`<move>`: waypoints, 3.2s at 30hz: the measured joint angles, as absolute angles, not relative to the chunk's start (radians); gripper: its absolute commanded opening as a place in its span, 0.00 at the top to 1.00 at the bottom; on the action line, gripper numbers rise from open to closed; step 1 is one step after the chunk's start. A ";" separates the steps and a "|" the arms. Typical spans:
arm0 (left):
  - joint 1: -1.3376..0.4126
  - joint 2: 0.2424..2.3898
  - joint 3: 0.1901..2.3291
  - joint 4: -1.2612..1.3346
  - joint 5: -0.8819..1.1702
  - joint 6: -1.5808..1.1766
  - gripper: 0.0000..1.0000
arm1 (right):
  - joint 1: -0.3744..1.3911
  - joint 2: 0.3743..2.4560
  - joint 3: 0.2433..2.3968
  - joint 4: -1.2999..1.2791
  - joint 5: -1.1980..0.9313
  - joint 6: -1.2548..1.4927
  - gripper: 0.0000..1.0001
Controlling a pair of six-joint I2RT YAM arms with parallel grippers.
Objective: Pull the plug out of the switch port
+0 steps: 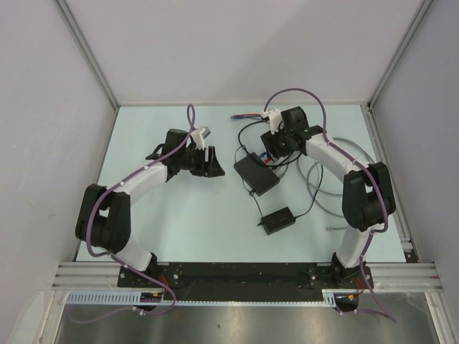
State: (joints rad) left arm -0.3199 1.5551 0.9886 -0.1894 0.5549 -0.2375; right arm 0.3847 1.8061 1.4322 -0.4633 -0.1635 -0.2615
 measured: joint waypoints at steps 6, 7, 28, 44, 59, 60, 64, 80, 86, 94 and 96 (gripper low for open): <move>-0.325 1.582 0.989 -0.189 0.553 -0.239 0.32 | 0.367 1.863 1.381 -0.517 -0.254 -0.239 0.41; -0.325 1.581 0.988 -0.189 0.553 -0.238 0.32 | 0.363 1.875 1.377 -0.525 -0.265 -0.238 0.41; -0.325 1.538 0.923 -0.186 0.542 -0.228 0.32 | 0.369 1.924 1.343 -0.556 -0.381 -0.199 0.55; -0.325 1.494 0.904 -0.207 0.609 -0.176 0.37 | 0.508 1.856 1.322 -0.601 -0.417 -0.148 0.45; -0.517 1.479 0.948 -0.273 0.566 0.169 0.20 | 0.434 1.761 1.333 -0.614 -0.566 -0.159 0.89; -0.527 1.469 0.929 -0.253 0.543 0.180 0.21 | 0.424 1.781 1.340 -0.610 -0.583 -0.149 0.94; -0.567 1.417 0.846 -0.187 0.455 0.192 0.27 | 0.401 1.868 1.364 -0.593 -0.650 -0.118 0.99; -0.687 1.547 0.836 -0.075 0.292 0.279 0.52 | 0.377 2.074 1.441 -0.592 -0.759 -0.023 1.00; -0.688 1.585 0.861 -0.078 0.292 0.290 0.53 | 0.368 2.093 1.457 -0.593 -0.780 -0.007 1.00; -0.696 1.632 0.891 -0.095 0.298 0.289 0.53 | 0.371 2.109 1.473 -0.599 -0.796 -0.007 1.00; -0.698 1.641 0.897 -0.097 0.299 0.289 0.54 | 0.372 2.113 1.478 -0.601 -0.800 -0.007 1.00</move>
